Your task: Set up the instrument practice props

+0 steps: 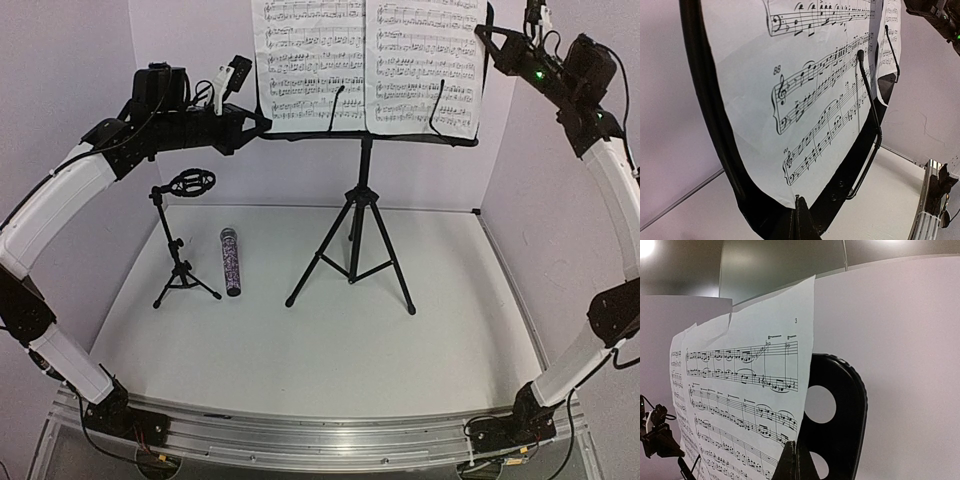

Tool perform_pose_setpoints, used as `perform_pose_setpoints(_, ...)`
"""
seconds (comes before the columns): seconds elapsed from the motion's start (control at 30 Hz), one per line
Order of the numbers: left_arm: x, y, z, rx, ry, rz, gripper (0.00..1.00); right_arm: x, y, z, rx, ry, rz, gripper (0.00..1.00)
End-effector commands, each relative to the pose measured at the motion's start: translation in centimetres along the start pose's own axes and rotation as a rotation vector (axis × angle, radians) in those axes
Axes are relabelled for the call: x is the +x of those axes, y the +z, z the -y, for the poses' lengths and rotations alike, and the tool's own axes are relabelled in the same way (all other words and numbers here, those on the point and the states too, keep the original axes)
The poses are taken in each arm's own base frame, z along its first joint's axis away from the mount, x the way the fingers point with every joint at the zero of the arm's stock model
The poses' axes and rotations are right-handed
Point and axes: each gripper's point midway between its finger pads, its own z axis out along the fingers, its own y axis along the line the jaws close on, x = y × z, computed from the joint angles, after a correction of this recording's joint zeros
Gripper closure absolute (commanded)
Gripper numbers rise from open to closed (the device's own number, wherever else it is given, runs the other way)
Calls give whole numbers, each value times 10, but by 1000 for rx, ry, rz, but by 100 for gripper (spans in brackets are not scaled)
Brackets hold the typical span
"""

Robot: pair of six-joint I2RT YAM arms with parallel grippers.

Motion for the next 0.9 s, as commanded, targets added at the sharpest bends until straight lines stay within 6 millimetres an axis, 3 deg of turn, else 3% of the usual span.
perform_pose_setpoints(0.0,-16,-12,-1,-17,30,48,100,-31,-13,-7,28,-87,86,100)
perform_pose_setpoints(0.37,-20,-20,-10,-60,73,31,100,-12,-11,-11,-12,-117,23,100)
perform_pose_setpoints(0.77,-19,-19,-12,-48,112,2,100,-17,-17,-11,-4,-144,22,100)
perform_pose_setpoints(0.8,-20,-19,-11,-45,122,4,100,-14,-16,-12,-9,-138,17,98)
perform_pose_setpoints(0.87,-23,-20,-9,-33,140,9,100,-10,-16,-13,-18,-115,8,86)
